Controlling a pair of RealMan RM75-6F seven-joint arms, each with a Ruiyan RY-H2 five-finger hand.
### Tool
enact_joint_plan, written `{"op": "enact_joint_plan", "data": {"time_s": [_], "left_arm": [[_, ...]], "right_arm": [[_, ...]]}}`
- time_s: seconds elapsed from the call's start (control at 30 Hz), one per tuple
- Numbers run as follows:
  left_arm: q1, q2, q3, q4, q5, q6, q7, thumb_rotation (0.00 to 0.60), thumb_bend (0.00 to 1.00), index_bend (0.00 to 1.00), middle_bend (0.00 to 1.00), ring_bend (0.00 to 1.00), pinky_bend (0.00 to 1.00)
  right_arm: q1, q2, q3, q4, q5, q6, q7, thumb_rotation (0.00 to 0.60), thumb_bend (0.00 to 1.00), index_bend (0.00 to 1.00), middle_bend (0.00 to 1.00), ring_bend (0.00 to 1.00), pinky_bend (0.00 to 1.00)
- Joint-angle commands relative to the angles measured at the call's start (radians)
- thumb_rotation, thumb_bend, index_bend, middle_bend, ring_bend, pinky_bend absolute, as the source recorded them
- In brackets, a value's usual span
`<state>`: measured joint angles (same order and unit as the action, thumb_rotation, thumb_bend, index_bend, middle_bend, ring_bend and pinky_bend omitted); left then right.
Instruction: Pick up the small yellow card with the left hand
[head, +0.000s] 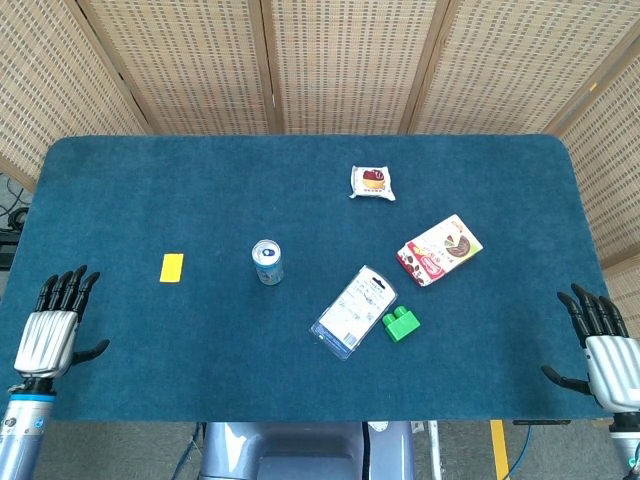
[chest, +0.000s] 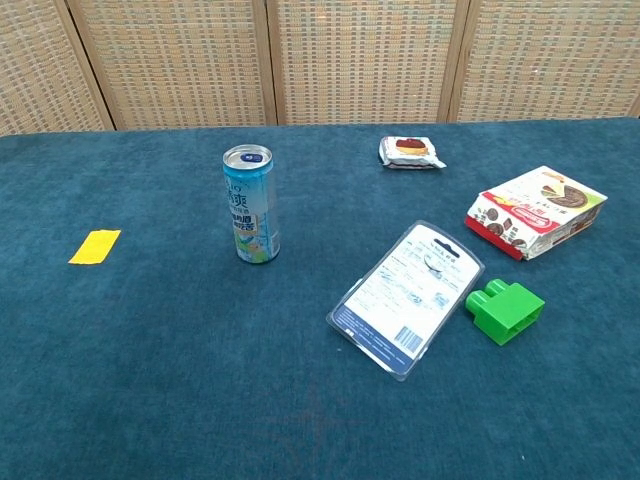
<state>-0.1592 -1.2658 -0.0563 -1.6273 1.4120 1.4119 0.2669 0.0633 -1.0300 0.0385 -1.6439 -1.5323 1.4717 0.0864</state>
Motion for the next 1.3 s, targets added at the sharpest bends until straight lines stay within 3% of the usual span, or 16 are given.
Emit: {"op": "enact_joint_plan", "data": {"time_s": [0.03, 0.17, 0.5, 0.73, 1.3], "left_arm": [[-0.008, -0.003, -0.006, 0.004, -0.013, -0.014, 0.002, 0.6, 0.22, 0.01, 0.0, 0.0, 0.0], [-0.028, -0.013, -0.021, 0.019, -0.035, -0.044, 0.005, 0.6, 0.24, 0.01, 0.0, 0.0, 0.0], [-0.148, -0.053, -0.081, 0.092, -0.187, -0.245, 0.073, 0.6, 0.24, 0.01, 0.0, 0.0, 0.0], [-0.24, -0.122, -0.113, 0.21, -0.266, -0.359, 0.112, 0.6, 0.24, 0.01, 0.0, 0.0, 0.0], [-0.359, -0.252, -0.132, 0.382, -0.364, -0.465, 0.161, 0.6, 0.24, 0.01, 0.0, 0.0, 0.0]], "right_arm": [[0.001, -0.001, 0.001, 0.001, 0.001, -0.001, 0.001, 0.6, 0.1, 0.0, 0.0, 0.0, 0.0], [0.003, -0.002, 0.0, 0.002, 0.005, -0.008, -0.001, 0.6, 0.1, 0.0, 0.0, 0.0, 0.0], [0.001, 0.002, 0.004, 0.006, 0.011, -0.006, 0.015, 0.6, 0.1, 0.0, 0.0, 0.0, 0.0], [0.002, 0.003, 0.005, 0.009, 0.012, -0.007, 0.026, 0.6, 0.1, 0.0, 0.0, 0.0, 0.0], [0.002, 0.007, 0.007, 0.017, 0.016, -0.01, 0.051, 0.6, 0.1, 0.0, 0.0, 0.0, 0.0]]}}
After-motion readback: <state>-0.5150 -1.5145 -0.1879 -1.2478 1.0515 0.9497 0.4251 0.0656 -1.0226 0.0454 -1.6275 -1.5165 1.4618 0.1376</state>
